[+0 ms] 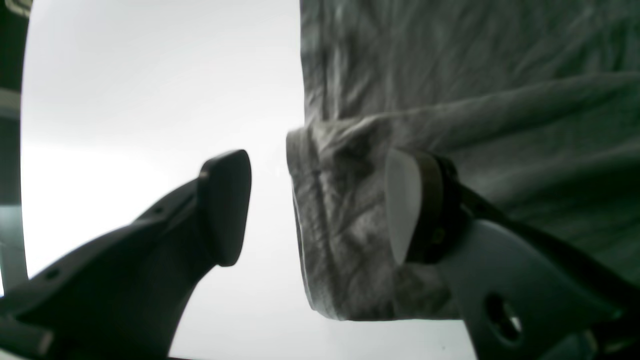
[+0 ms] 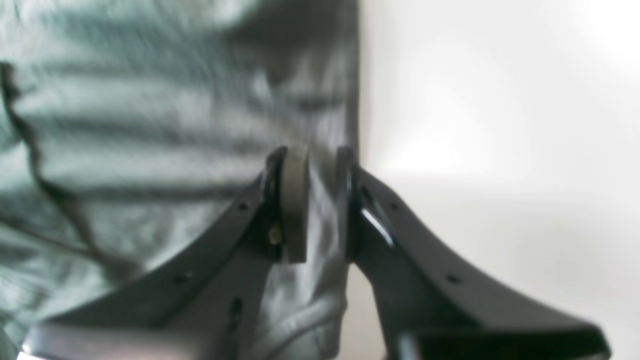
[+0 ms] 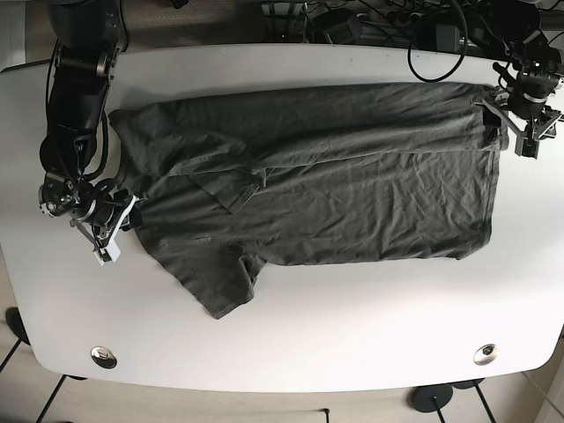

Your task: Fold the T-shirt properly

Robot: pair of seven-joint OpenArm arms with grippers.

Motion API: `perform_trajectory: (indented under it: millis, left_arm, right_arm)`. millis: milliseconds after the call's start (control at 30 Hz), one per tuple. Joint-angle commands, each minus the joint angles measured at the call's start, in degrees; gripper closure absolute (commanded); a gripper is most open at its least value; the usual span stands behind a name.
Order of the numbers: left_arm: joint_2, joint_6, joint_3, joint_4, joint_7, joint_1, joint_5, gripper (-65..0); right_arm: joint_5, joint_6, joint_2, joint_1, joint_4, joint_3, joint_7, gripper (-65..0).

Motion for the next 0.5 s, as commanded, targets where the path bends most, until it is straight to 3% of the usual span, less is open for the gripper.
perform_trajectory:
  millis: [33,167,233,300,333,500]
  left_arm:
    - [-1.0,0.2,-0.3,2.1,-0.5,-1.2,-0.3,-38.9]
    - [-1.0,0.2,-0.4,-0.3,-0.5,-7.7,0.2,-38.9]
    - [-1.0,0.2,0.5,-3.8,-0.4,-12.8,0.4,-39.2]
    - [-1.4,0.2,2.7,-5.3,-0.4,-14.5,0.4,-39.3]
    - [-1.5,0.2,3.6,-5.4,-0.4,-15.0,0.4,-39.4]
    - [-1.5,0.2,8.1,-5.3,-0.4,-16.4,0.3,-39.6]
  right_arm:
    - [0.9,0.14,-0.7,1.7,3.1,0.1,1.4,-10.1]
    - [0.6,0.14,-2.7,2.9,4.0,0.1,1.8,-12.4]
    - [0.1,0.14,-3.9,4.7,1.4,0.1,4.4,-31.1]
    - [0.1,0.14,-3.9,6.5,-1.5,0.1,6.8,-43.3]
    - [0.1,-0.87,-3.9,7.2,-3.8,0.1,8.4,-46.9]
    - [0.1,-5.44,-3.3,13.5,-19.6,-0.4,20.6,-47.4]
